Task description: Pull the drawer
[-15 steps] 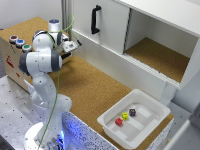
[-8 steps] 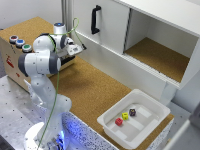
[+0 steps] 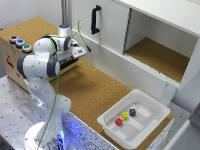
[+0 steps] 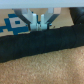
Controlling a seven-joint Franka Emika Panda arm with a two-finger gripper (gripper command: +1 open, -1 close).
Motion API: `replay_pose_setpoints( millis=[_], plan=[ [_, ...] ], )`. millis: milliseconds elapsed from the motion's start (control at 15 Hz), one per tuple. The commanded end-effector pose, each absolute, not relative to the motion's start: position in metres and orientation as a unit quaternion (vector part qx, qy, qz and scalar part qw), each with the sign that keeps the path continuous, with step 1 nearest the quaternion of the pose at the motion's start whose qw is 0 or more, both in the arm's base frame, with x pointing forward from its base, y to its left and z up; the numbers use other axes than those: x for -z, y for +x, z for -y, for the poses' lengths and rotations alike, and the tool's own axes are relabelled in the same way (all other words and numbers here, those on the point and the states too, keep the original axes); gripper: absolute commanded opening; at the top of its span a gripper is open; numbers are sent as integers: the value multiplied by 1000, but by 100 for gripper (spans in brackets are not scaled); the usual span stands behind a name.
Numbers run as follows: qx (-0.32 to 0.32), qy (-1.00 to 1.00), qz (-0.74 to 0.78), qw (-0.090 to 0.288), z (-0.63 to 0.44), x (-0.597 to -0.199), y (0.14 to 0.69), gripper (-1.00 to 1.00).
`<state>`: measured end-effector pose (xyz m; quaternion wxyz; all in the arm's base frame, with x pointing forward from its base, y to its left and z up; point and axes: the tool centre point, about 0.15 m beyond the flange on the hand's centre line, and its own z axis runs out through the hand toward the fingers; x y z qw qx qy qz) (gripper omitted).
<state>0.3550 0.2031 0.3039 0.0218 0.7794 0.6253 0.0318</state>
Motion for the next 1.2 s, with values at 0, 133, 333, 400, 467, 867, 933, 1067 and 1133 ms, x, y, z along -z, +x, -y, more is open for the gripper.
replay_pose_setpoints(
  millis=[0, 133, 333, 400, 467, 867, 933, 1067, 1133],
  plan=[
    [-57, 784, -618, 4, -143, -298, 360, -100],
    [-55, 787, -614, 8, -132, -298, 364, -100],
    [-62, 785, -616, 5, -134, -303, 360, -100],
    [-68, 783, -618, -3, -141, -305, 358, -100],
    [-74, 780, -621, -9, -151, -309, 356, -100],
    [-96, 758, -645, -21, -184, -330, 352, -100],
    [-96, 758, -645, -20, -185, -331, 354, -100],
    [-102, 759, -643, -16, -185, -336, 357, -100],
    [-104, 760, -642, -15, -184, -339, 360, -100]
  ],
)
